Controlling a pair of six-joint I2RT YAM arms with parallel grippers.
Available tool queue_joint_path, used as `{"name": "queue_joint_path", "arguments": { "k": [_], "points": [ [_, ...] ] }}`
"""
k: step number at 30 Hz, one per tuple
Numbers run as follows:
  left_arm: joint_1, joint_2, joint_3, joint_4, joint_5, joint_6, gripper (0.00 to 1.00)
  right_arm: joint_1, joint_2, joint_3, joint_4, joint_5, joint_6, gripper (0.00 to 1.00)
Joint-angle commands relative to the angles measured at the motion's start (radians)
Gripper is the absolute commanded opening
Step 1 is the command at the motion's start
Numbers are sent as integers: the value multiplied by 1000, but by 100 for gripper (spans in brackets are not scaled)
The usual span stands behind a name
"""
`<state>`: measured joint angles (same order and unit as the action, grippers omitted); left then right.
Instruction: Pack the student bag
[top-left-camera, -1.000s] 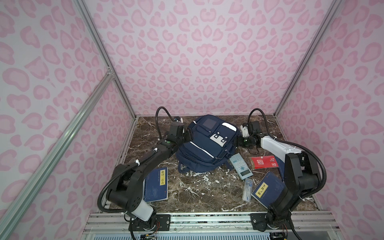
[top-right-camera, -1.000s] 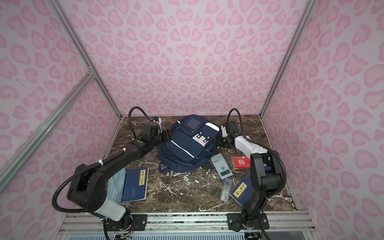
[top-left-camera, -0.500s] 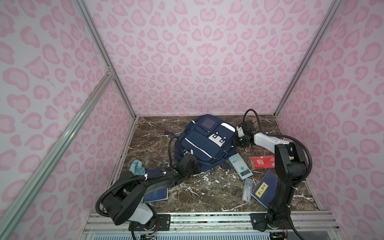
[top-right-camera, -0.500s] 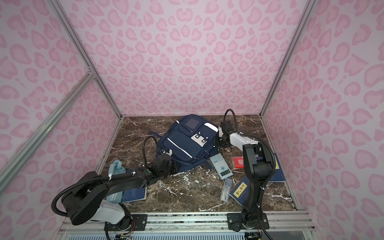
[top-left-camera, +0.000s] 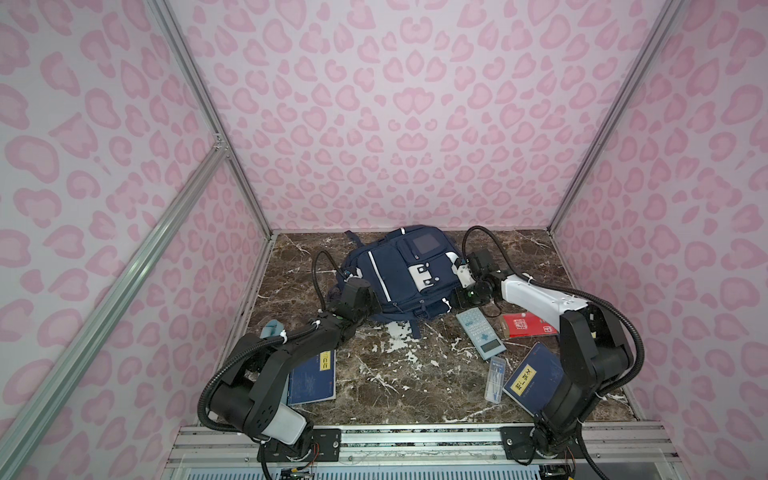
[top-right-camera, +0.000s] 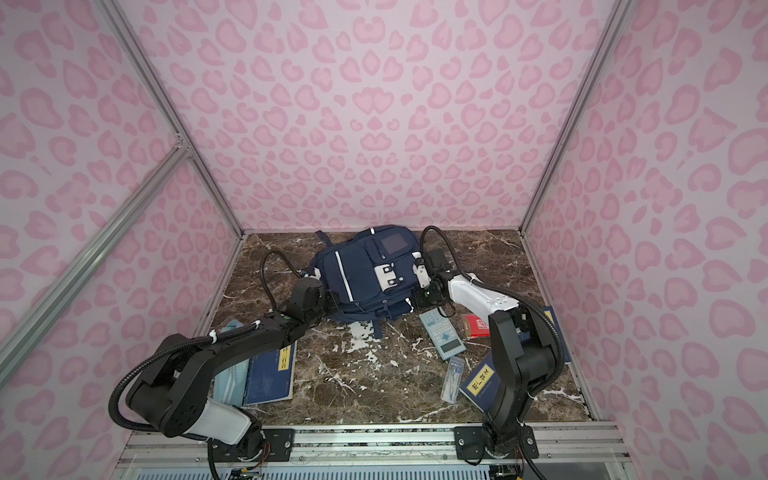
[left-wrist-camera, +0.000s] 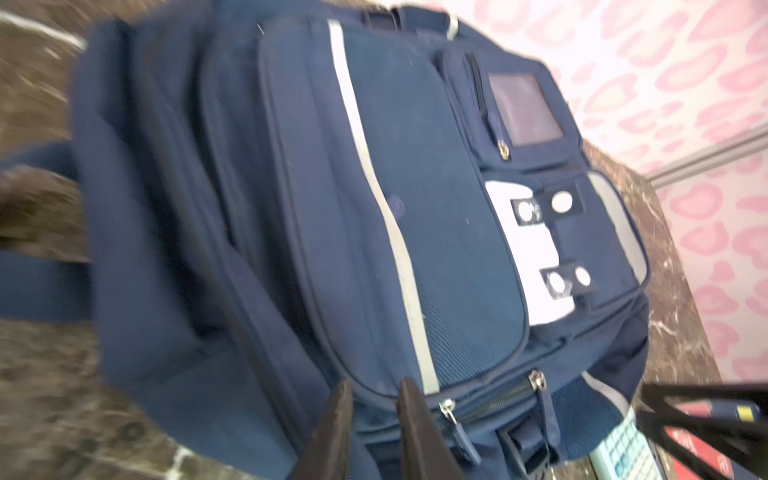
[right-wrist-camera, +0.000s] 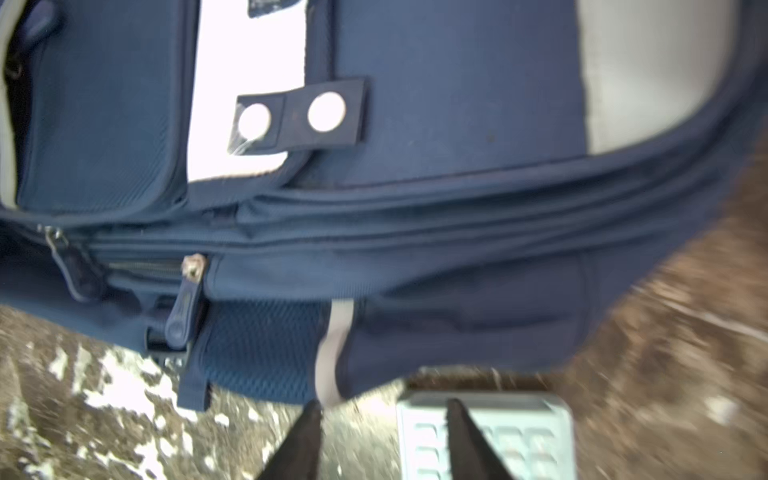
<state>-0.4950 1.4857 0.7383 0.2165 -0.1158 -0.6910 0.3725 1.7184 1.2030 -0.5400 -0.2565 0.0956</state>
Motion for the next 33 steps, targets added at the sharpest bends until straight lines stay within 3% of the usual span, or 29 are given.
{"name": "queue_joint_path", "arguments": {
  "k": [1, 2, 4, 6, 8, 9, 13, 16, 23, 33],
  "points": [
    [1, -72, -17, -13, 25, 30, 31, 42, -80, -22, 34, 149, -145, 63],
    [-1, -103, -30, -18, 37, 29, 35, 60, -113, -41, 81, 171, -193, 67],
    [-2, -186, -62, -20, 67, 23, 77, 93, -188, -123, 251, 162, -357, 79],
    [-6, -272, -106, -20, 103, 19, 99, 118, -231, -241, 437, 124, -508, 100],
    [-8, -356, -146, -68, 134, 21, 98, 147, -231, -294, 491, 45, -766, 96],
    [-8, -393, -163, -88, 146, 20, 98, 161, -217, -298, 488, 53, -836, 94],
    [-9, -502, -261, -85, 231, -10, 98, 165, -80, -178, 325, 96, -931, 84],
    [-21, -535, -322, -37, 270, -43, 99, 167, 17, -106, 268, 113, -960, 76],
    [-52, -524, -371, 17, 239, -54, 93, 184, 155, -43, 283, 117, -1022, 71],
    [-91, -413, -384, 65, 190, -77, 89, 197, 52, -55, 154, 70, -995, 83]
  ]
}}
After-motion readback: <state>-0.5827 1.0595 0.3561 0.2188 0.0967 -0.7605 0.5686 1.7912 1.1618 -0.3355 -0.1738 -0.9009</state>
